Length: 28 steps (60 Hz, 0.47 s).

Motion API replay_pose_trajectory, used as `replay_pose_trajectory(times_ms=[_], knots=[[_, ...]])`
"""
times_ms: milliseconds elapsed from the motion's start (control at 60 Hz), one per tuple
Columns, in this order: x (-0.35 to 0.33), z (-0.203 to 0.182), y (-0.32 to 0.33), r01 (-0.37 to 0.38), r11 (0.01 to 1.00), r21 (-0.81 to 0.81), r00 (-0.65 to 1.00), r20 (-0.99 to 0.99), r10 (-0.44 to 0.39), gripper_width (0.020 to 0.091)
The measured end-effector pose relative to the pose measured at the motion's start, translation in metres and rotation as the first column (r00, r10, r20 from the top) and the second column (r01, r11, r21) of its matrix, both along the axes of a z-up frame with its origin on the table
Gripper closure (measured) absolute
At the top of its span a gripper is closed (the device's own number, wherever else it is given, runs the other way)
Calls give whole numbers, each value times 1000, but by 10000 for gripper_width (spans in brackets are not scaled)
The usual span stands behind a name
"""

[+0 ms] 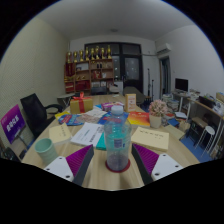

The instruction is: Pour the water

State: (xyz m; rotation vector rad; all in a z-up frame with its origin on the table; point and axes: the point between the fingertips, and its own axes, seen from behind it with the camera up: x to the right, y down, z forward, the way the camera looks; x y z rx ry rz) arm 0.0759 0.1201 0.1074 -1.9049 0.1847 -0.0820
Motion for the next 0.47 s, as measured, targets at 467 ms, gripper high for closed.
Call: replay_pose_trajectory(times_ms=[467], knots=[[-113, 160, -245, 127, 989, 69, 992, -3, -127, 264]])
